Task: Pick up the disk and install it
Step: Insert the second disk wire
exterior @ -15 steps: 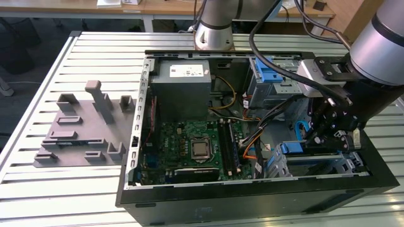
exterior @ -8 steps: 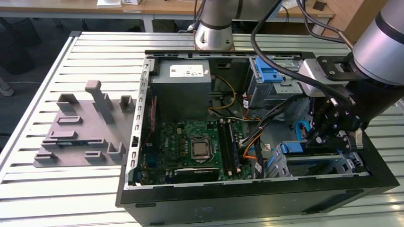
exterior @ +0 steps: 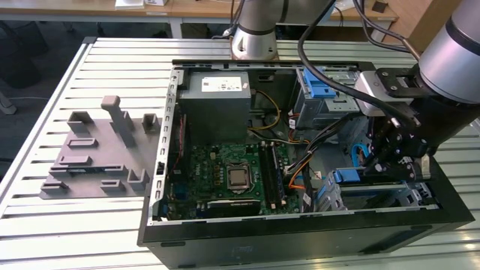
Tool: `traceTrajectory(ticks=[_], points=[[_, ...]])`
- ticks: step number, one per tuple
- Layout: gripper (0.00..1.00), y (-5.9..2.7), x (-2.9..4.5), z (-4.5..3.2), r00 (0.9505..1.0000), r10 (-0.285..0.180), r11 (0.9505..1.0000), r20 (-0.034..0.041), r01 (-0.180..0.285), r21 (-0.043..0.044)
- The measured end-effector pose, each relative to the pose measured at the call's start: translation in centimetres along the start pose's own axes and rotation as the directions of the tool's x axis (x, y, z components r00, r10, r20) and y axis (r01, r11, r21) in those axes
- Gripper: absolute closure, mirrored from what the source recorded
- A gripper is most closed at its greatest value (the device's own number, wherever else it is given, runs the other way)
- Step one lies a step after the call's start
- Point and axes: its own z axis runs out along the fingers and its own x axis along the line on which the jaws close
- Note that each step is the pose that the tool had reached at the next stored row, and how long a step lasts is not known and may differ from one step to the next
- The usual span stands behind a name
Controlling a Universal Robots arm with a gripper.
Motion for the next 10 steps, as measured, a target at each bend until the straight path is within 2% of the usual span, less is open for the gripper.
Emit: traceTrajectory(ticks=[4,10], points=[[0.84,0.00,-0.01,0.03,1.0000,0.003,1.0000,0.0056,-0.003,0.0000],[0.84,-0.02,0.04,0.16,0.9999,0.007,1.0000,0.0077,-0.007,0.0000]])
